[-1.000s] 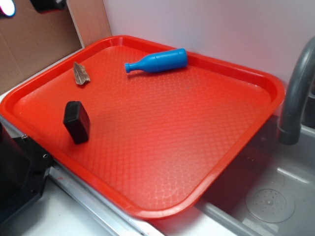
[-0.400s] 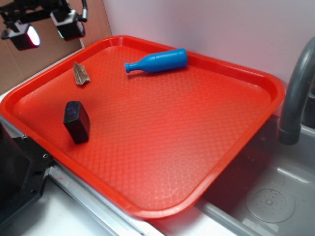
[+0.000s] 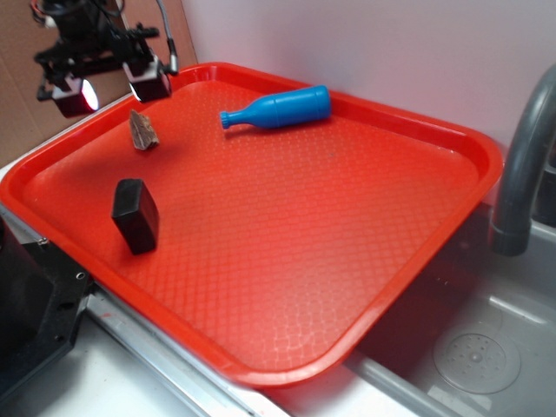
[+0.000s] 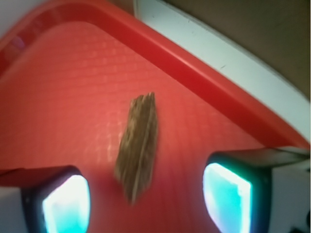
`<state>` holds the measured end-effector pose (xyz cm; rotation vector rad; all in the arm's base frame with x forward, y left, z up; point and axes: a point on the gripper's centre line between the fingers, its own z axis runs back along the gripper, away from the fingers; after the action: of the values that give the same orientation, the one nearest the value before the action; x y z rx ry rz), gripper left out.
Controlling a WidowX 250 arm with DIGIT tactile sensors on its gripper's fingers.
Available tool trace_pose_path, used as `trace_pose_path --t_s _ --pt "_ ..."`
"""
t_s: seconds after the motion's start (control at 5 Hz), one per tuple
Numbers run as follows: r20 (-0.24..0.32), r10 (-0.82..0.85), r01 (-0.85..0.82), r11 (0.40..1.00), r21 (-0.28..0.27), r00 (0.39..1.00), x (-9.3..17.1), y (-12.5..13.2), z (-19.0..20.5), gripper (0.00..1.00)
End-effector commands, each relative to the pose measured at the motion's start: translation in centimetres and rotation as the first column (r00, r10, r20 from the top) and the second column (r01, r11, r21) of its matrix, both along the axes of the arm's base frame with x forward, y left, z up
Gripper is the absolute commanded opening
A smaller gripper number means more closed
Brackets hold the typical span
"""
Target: Grab the wood chip.
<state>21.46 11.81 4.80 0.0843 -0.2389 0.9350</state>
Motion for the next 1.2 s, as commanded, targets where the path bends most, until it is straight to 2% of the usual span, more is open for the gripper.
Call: trace_pose_path --t_s 0.0,0.2,0.4,0.6,0.8,1.0 --pt "0.059 0.032 -0.034 0.999 0.027 0.998 1.6 1.7 -2.3 1.0" --pt "0.088 0.031 -0.032 0.999 0.005 0.996 1.5 1.9 -2.3 0.15" --pt "0.099 0.043 -0.042 0.999 -0.008 0.994 1.5 2.1 -2.4 0.0" --pt "0.094 0.044 -0.043 0.999 -0.017 0.995 1.5 2.1 -2.4 0.0" --pt "0.016 0.035 -0.036 0.998 0.048 0.999 1.4 1.1 -0.5 0.0" --pt "-0.051 -0.022 0.026 0.997 0.077 0.998 1.9 -0.7 1.9 0.0"
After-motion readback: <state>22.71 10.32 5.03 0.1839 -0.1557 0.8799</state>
